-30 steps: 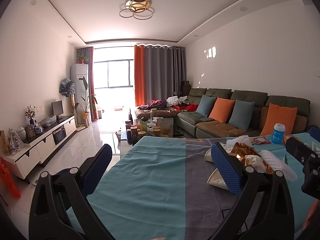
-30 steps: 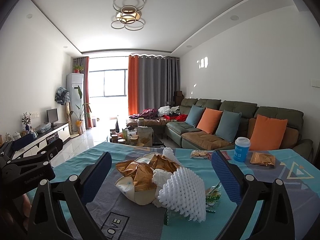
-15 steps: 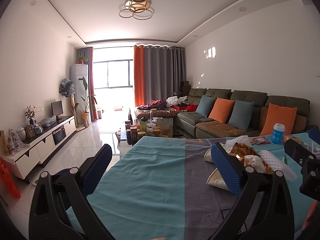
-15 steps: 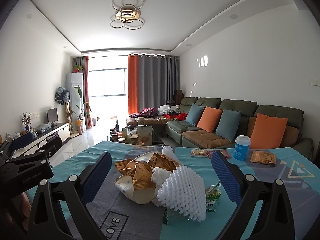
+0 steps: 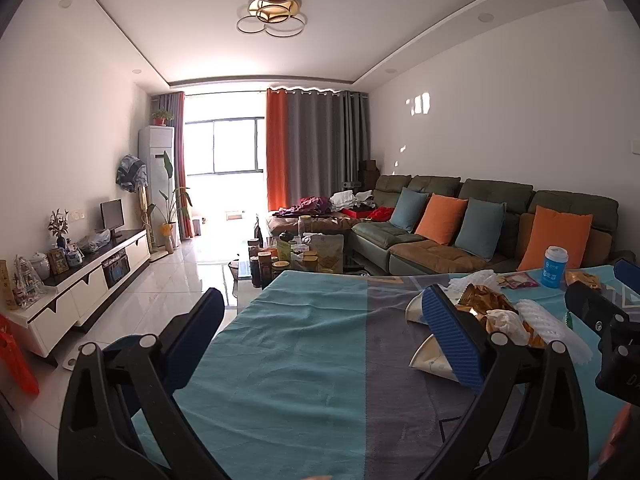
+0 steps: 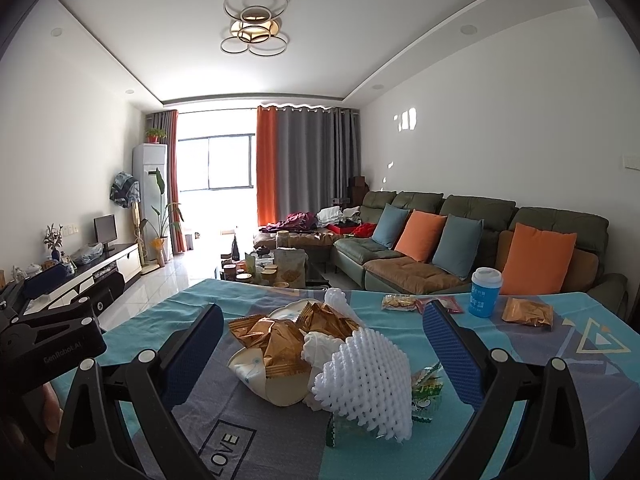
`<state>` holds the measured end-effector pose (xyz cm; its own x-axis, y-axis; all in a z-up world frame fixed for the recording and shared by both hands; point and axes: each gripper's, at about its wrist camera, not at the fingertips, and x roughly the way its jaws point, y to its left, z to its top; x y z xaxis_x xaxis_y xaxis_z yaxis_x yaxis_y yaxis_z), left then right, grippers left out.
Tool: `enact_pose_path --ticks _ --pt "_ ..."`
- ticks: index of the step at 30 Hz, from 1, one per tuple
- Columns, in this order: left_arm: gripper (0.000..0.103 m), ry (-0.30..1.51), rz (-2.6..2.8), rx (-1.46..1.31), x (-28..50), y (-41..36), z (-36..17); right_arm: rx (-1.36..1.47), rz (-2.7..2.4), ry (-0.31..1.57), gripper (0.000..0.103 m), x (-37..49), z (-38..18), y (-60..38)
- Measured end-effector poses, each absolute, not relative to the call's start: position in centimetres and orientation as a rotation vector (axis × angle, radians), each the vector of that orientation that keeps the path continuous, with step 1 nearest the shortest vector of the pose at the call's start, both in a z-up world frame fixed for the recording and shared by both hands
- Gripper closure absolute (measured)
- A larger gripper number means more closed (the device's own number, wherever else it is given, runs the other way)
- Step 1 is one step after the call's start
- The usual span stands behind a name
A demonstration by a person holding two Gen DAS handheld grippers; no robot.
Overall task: Collect trash
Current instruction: 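Grasp the white foam net with the right tool while the left tool grasps the gold foil wrapper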
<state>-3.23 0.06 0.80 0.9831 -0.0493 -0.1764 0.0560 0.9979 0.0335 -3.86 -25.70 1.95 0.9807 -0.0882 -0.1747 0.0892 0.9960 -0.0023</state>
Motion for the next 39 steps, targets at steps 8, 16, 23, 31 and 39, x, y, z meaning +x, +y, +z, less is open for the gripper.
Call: enact_pose_path --ticks 8,16,23,31,39 --pt "0.006 0.187 -0.058 0.039 -3.0 -0.2 0.7 0.014 -0.081 0.202 0.007 -3.7 1.6 -25.8" --pt "0.006 0.232 -0.091 0.045 -2.1 -0.5 -0.1 0.024 -0.076 0.258 0.007 -3.2 1.0 -26.7" --pt "0.006 0.346 -0.206 0.049 0.1 -2.0 -1.5 0.014 -0.085 0.361 0.019 -2.5 -0.5 -27.3" --pt "0.006 0.474 -0.434 0.074 3.0 -6.0 -2.8 0.066 -0.061 0.426 0.065 -1.5 -1.2 -29.1" --pt "0.025 0.616 -0.625 0.043 6.3 -10.2 -3.8 0.111 -0.024 0.420 0.091 -1.8 -0.7 -30.5"
